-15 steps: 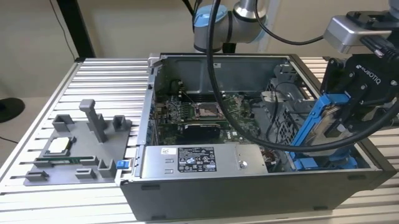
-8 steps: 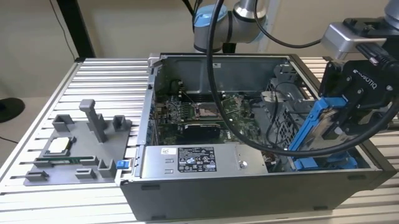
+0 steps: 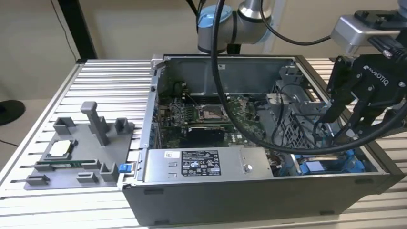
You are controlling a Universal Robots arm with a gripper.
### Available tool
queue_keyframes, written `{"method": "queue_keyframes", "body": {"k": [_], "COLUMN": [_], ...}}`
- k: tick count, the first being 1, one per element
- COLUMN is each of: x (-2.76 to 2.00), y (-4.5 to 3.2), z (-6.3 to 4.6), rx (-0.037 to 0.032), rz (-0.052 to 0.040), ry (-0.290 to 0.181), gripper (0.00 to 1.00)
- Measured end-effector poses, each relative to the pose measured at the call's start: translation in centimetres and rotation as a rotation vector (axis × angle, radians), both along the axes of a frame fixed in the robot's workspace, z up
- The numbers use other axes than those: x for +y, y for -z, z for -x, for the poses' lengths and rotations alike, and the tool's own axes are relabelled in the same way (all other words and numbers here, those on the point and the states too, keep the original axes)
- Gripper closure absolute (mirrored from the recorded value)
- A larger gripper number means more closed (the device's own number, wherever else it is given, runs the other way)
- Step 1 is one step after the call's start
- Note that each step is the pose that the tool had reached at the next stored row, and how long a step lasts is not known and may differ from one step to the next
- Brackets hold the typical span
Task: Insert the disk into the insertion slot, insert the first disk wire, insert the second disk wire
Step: 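Insert the disk into the insertion slot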
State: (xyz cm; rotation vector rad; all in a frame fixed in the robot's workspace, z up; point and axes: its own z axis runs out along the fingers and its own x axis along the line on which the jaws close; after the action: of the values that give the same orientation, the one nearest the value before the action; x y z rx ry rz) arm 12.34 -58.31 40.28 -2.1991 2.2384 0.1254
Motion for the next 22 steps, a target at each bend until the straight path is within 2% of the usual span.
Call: {"method": "queue_keyframes", "body": {"k": [2,16,21,22], "x": [0.0,0.02,0.39,0.5], "y": [-0.39,-0.41,-0.81,-0.83], "z": [0.0,0.0,0.12,0.15], "rx": [0.0009,0.0009,-0.0019,-0.0042], "rz": [-0.0002,-0.002,-0.0021,-0.0019], "ry": [0.0,0.0,0.0,0.0], "gripper": [0.0,0.0,0.0,0.0]}}
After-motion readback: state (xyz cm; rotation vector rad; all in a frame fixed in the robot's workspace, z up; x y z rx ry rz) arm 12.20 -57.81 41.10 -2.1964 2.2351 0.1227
